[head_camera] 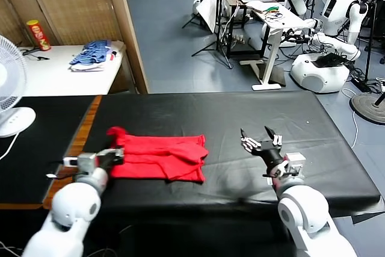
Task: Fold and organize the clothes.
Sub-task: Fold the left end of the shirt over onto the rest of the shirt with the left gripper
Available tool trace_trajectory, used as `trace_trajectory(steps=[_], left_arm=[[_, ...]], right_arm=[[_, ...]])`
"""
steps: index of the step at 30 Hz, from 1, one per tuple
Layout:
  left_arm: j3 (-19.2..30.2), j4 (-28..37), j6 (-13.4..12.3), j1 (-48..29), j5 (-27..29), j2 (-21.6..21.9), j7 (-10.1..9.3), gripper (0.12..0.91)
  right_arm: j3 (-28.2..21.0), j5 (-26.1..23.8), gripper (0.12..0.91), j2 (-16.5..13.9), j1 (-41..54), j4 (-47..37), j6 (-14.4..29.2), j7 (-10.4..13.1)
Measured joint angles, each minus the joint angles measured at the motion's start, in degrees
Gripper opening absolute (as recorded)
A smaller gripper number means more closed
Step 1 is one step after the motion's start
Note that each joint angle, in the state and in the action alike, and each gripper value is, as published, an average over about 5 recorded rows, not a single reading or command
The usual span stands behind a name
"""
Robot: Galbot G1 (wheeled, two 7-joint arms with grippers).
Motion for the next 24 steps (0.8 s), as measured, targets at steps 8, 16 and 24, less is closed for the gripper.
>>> trace_trajectory(steps=[8, 16, 24], left_arm=[[4.4, -0.2, 0.0, -1.9, -7.2, -9.0, -0.86, 0.151], [6.5, 1.2, -1.0, -2.1, -6.7, -14.4, 0.3, 0.151], [6.7, 3.0, -2.1, -2.3, -6.6, -17.6, 0.18, 0.151]], right_arm=[[-0.1, -0.6, 0.798, 0.8, 0.2, -1.3, 0.0, 0.0], [-0.3, -0.9, 0.798, 1.1, 0.1, -1.7, 0.1, -0.4], [-0.6, -2.1, 0.798, 1.1, -0.1, -2.2, 0.2, -0.7]])
